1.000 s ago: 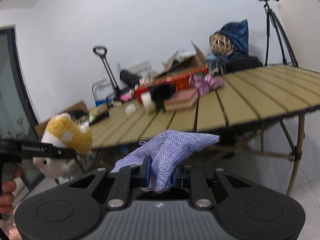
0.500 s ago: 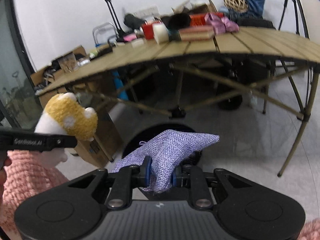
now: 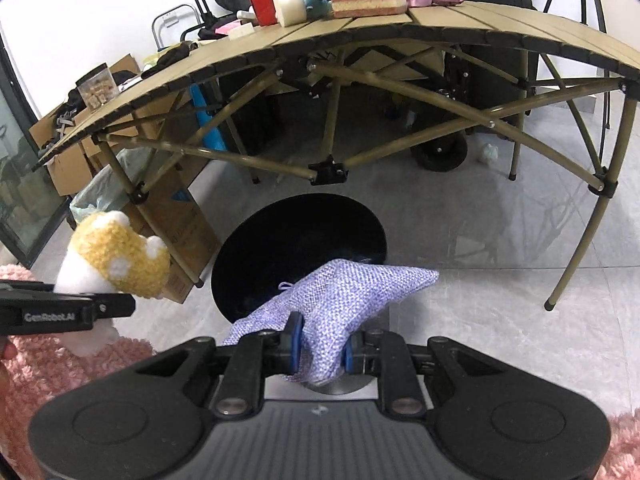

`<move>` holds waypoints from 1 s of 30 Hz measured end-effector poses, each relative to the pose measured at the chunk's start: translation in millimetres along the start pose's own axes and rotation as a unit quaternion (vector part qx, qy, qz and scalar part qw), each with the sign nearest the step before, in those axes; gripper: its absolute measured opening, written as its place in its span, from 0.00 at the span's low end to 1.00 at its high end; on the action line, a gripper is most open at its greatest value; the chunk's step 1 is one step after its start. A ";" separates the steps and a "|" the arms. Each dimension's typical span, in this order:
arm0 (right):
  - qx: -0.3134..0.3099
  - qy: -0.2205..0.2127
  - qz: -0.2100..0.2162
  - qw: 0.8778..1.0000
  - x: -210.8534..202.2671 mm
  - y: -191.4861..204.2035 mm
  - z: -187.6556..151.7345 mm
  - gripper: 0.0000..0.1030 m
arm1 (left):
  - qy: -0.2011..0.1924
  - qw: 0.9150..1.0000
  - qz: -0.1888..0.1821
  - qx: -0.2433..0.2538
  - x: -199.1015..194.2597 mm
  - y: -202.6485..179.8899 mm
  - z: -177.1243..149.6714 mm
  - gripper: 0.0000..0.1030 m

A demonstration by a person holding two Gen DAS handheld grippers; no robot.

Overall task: Collect trash
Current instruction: 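Carry the white plush and lilac cushion off the table over the black bin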

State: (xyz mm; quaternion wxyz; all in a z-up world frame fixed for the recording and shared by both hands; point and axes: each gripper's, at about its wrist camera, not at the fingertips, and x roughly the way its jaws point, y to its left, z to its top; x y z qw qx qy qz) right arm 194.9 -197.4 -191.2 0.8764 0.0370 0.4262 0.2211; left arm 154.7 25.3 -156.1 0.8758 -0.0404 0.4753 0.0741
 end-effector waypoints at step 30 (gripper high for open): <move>-0.051 -0.014 -0.015 0.999 84.5 21.1 59.7 0.18 | -0.017 0.999 0.029 -0.010 69.6 5.7 71.6 0.41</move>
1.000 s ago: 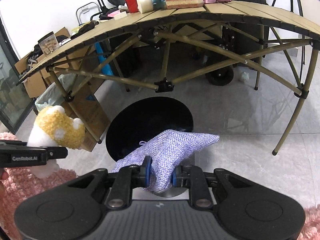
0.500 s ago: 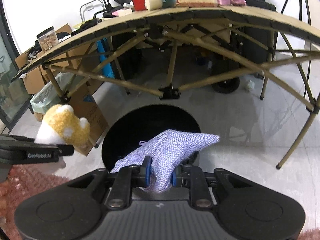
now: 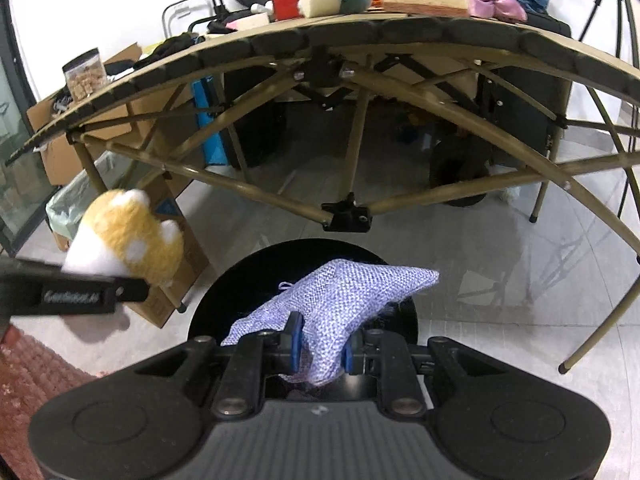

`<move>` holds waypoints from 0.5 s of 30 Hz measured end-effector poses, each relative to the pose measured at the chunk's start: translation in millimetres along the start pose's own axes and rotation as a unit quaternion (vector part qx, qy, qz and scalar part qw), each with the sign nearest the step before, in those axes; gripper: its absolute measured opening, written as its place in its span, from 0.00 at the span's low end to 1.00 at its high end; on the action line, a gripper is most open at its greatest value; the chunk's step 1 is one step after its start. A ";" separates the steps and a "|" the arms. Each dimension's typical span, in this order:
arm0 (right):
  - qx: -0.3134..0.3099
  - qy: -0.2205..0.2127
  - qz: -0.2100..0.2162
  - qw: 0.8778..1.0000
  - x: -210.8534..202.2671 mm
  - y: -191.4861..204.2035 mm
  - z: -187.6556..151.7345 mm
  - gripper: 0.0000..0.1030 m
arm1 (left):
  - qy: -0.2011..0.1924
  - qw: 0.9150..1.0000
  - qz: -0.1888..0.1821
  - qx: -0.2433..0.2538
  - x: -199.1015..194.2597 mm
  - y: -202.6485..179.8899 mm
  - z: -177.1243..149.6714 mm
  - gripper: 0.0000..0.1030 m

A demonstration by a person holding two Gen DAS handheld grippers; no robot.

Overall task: Collect trash
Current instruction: 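Carry the white plush and lilac cushion off the table over the black bin, then open the right gripper to drop the lilac cushion into the bin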

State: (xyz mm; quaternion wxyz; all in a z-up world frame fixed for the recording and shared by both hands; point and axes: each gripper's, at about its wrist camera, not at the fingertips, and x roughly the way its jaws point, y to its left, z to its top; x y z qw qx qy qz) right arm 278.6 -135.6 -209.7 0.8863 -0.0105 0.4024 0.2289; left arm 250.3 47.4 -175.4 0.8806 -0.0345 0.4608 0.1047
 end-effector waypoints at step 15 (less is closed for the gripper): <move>-0.011 0.031 0.010 0.999 41.4 -0.5 8.1 0.23 | 0.007 1.000 0.005 -0.004 9.4 2.8 -5.9 0.41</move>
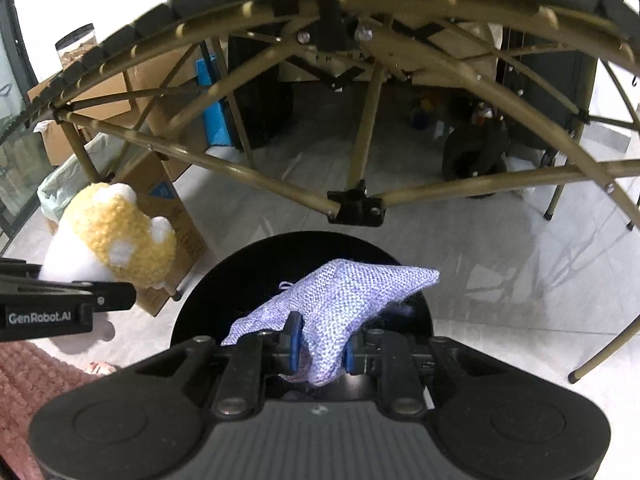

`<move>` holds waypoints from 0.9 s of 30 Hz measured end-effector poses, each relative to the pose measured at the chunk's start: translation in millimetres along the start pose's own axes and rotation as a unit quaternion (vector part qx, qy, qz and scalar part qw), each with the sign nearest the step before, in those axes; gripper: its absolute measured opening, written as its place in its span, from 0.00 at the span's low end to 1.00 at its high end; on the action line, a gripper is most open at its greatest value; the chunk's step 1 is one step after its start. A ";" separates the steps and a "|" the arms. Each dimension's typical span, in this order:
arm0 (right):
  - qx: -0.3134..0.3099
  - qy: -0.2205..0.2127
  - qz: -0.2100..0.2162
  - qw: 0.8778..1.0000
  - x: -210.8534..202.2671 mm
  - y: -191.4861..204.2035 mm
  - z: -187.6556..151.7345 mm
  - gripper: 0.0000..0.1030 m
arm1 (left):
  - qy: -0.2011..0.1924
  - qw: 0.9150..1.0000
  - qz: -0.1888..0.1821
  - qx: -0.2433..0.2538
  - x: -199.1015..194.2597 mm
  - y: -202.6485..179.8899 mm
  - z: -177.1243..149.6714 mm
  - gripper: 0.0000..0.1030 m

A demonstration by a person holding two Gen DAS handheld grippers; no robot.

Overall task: Collect trash
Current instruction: 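Open the right gripper to drop the lilac cushion into the bin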

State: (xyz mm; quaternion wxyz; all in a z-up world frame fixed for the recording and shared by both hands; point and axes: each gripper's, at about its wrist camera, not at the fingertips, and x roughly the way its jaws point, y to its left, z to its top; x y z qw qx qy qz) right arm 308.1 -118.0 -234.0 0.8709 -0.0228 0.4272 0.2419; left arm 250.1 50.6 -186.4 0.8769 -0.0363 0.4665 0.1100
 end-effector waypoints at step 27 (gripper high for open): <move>-0.012 0.056 -0.116 0.992 -19.6 -18.8 4.5 1.00 | 0.046 0.998 -0.028 0.036 6.9 -17.9 -10.5 0.41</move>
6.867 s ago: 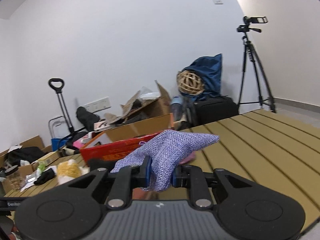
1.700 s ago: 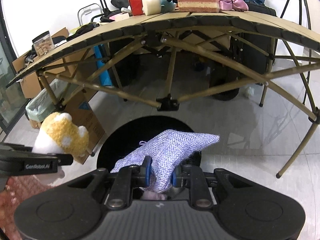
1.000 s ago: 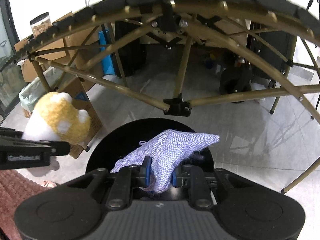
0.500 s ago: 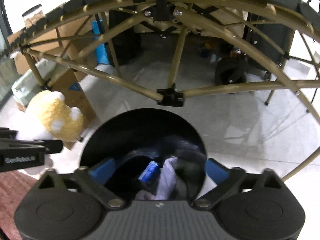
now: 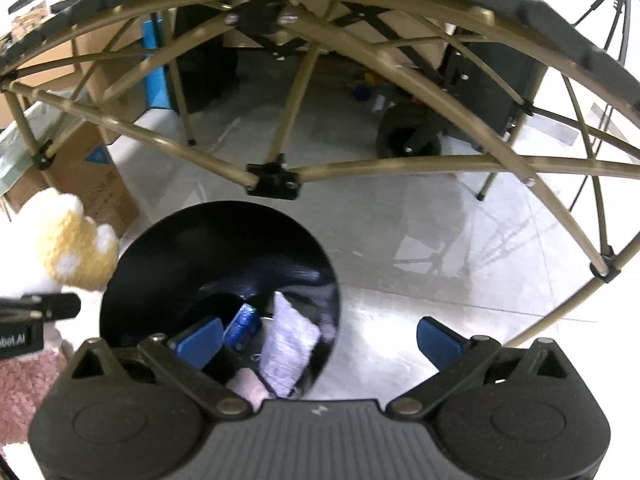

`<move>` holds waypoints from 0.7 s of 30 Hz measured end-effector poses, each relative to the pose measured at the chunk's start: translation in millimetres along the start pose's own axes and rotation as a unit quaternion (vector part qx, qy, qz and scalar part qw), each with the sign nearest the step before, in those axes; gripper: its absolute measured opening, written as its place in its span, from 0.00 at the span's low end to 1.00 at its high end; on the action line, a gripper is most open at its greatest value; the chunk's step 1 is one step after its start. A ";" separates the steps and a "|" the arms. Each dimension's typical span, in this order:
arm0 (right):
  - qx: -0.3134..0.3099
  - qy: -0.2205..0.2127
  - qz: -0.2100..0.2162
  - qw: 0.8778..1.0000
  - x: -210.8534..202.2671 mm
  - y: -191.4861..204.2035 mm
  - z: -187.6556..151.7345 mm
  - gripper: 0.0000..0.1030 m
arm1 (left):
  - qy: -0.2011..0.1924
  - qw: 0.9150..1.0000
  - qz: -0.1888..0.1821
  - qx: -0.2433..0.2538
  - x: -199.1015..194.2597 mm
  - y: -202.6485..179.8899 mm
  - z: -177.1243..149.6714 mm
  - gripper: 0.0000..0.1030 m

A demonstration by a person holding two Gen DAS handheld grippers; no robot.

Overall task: Collect trash
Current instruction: 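Open the right gripper to drop the lilac cushion into the bin, then lower the white plush into the bin and open the left gripper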

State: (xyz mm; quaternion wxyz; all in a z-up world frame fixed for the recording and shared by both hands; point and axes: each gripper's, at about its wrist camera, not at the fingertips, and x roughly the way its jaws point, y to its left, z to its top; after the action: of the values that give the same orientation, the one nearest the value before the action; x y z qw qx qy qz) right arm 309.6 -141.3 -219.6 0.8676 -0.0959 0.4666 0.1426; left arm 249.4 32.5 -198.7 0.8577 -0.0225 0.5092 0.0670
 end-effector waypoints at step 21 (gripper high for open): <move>0.081 -0.033 -0.054 0.995 -26.9 -54.8 8.3 1.00 | 0.024 0.993 -0.066 0.095 13.1 -81.5 -3.5 0.41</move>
State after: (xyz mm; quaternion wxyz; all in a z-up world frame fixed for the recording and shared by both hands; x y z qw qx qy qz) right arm 320.4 -194.7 -190.7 0.8939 -0.0453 0.4420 0.0601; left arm 263.8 -47.3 -214.3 0.8459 0.0242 0.5313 -0.0392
